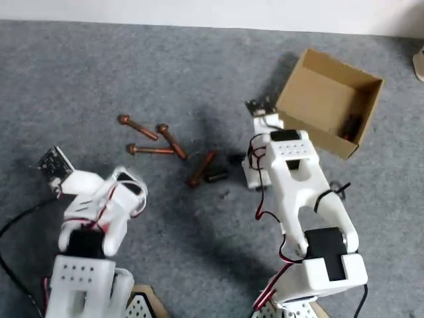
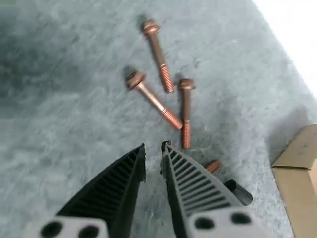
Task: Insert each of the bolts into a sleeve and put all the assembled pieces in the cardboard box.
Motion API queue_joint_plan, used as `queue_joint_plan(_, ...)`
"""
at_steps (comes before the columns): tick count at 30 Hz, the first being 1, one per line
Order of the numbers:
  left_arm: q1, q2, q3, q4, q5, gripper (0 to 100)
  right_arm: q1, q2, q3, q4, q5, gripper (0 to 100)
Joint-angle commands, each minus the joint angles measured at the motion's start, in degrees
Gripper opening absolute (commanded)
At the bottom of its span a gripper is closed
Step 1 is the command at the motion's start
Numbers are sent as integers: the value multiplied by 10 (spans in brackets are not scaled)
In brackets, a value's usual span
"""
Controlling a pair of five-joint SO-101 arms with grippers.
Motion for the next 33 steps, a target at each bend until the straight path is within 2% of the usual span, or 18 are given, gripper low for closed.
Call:
queue_joint_plan(1,7,116,-102,28,38,76,-5,-41,5,-11,-2,4)
queue_joint_plan(11,6,397,-300,80,109,77,-4,-42,10,-29,-1,4)
queue_joint_plan(21,0,583,-448,105,217,77,-2,-41,11,-29,-1,4)
queue_joint_plan(25,-4,647,-498,111,234,99,-4,-42,21,-30,1,4)
queue_joint_plan(28,-4,689,-541,144,263,130,-4,-42,22,-30,1,4)
queue_joint_plan(33,-18,753,-597,170,294,130,-3,-42,22,-30,1,4)
